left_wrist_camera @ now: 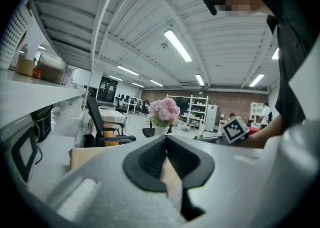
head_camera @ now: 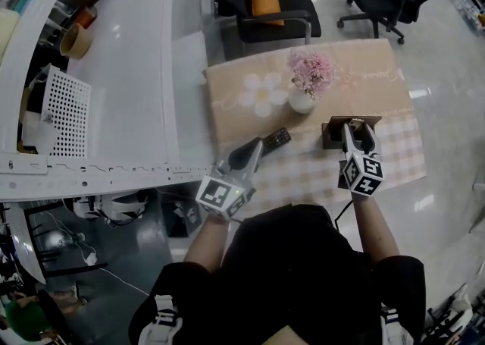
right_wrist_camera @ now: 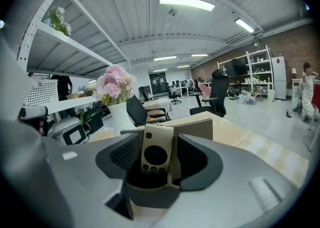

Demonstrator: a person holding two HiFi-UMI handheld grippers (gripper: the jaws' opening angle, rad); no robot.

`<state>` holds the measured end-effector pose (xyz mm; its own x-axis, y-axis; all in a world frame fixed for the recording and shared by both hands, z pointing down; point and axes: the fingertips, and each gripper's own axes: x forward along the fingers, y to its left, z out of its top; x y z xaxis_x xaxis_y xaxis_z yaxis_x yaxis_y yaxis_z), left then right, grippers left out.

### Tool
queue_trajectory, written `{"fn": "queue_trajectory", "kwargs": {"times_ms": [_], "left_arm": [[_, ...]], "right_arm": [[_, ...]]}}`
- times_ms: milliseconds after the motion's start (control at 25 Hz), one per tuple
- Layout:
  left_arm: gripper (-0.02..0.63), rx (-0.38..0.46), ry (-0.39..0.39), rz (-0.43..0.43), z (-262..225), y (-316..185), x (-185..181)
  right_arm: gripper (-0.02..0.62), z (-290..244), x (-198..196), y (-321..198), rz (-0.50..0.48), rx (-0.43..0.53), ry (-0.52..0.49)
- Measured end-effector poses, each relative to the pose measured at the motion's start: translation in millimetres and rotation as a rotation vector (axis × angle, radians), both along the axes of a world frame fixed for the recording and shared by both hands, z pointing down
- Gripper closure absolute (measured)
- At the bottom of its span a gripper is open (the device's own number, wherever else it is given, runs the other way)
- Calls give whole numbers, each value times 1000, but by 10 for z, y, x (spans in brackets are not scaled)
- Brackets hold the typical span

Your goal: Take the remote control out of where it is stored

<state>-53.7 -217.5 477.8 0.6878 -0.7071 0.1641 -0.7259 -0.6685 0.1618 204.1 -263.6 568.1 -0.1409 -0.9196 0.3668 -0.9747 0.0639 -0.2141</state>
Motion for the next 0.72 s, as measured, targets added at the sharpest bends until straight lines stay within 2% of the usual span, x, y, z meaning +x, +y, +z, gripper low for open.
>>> {"fn": "queue_trajectory", "kwargs": {"times_ms": [440, 720], "left_arm": [[604, -13, 1, -1, 57, -30, -96], [604, -21, -10, -26, 46, 20, -165]], "right_arm": [[357, 102, -30, -61, 53, -23, -34], [408, 91, -85, -79, 36, -6, -33]]}}
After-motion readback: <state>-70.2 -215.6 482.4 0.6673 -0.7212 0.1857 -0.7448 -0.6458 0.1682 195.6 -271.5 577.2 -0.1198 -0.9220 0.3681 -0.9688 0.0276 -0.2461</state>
